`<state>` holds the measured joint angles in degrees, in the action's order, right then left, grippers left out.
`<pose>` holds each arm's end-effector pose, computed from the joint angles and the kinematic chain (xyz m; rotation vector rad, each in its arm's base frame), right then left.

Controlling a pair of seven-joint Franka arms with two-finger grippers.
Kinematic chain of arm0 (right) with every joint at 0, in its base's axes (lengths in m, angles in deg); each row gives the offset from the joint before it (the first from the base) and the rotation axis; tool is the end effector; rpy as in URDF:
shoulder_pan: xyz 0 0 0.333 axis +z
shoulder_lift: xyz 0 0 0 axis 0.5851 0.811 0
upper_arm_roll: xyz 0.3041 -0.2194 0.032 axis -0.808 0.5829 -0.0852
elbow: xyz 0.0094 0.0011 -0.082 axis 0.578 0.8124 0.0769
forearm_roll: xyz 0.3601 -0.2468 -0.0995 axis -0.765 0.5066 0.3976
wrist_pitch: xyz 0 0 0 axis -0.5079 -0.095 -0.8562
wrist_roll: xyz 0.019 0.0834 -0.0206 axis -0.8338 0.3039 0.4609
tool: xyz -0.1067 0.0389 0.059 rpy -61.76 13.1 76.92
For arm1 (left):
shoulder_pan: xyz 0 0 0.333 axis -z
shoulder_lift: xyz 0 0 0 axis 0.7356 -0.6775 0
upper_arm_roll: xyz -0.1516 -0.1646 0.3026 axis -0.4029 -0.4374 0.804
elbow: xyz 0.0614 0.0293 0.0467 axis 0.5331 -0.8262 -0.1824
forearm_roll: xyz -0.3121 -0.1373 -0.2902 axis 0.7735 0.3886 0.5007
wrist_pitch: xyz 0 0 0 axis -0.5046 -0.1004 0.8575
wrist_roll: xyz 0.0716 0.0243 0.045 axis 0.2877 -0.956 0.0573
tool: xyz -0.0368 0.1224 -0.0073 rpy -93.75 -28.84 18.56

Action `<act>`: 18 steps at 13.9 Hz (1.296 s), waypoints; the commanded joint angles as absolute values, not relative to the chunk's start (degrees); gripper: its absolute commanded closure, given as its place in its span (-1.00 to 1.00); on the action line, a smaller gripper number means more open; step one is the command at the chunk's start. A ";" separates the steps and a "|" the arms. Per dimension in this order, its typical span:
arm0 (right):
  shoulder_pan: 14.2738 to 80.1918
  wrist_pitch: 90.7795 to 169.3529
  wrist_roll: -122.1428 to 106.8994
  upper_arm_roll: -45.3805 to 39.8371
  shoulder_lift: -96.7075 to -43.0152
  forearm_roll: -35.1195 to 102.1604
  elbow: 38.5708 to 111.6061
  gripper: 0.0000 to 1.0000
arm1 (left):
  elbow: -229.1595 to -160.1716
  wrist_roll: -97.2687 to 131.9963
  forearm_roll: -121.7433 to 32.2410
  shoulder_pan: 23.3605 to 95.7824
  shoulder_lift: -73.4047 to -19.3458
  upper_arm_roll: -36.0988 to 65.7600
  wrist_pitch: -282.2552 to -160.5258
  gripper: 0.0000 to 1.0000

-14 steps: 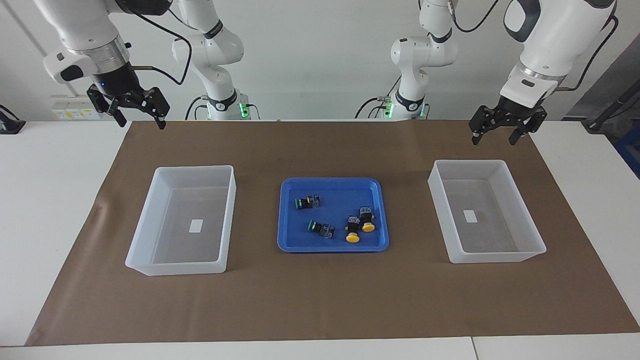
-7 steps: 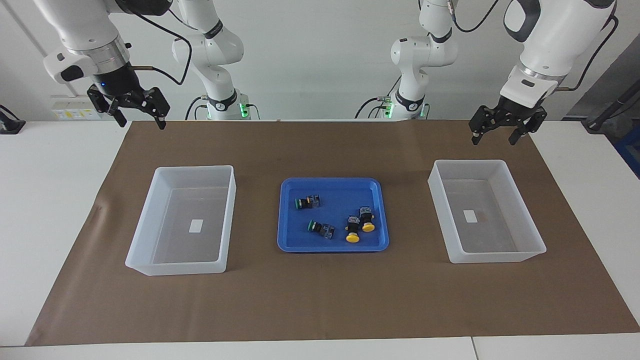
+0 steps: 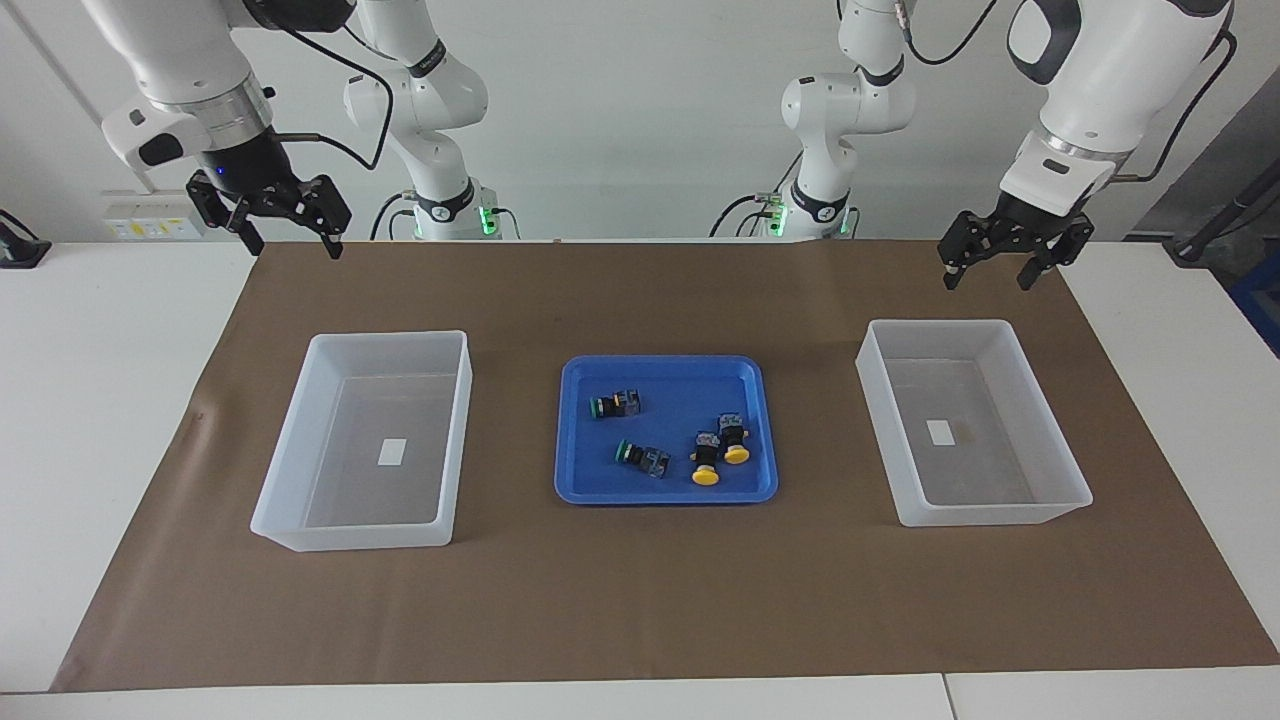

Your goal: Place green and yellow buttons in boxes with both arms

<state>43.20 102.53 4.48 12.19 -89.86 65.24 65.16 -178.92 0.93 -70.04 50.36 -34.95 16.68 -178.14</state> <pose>0.5797 -0.0099 0.6794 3.1312 -0.1198 0.0236 0.6083 -0.0445 0.6562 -3.1370 0.1417 -0.0859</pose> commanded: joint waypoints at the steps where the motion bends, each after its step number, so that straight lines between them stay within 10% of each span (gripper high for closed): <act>1: 42.84 103.69 3.45 11.90 -91.62 64.11 67.14 -1.00 | -179.86 0.95 -69.18 49.82 -34.03 16.36 -177.75 -1.00; 12: 53.72 123.01 3.45 11.90 -89.17 60.33 76.27 -1.00 | -179.86 0.95 -69.18 49.82 -34.03 16.45 -177.75 -1.00; 18: 63.56 135.67 2.66 11.90 -76.79 60.33 75.57 -1.00 | -179.86 0.95 -69.18 49.82 -34.03 16.45 -177.75 -1.00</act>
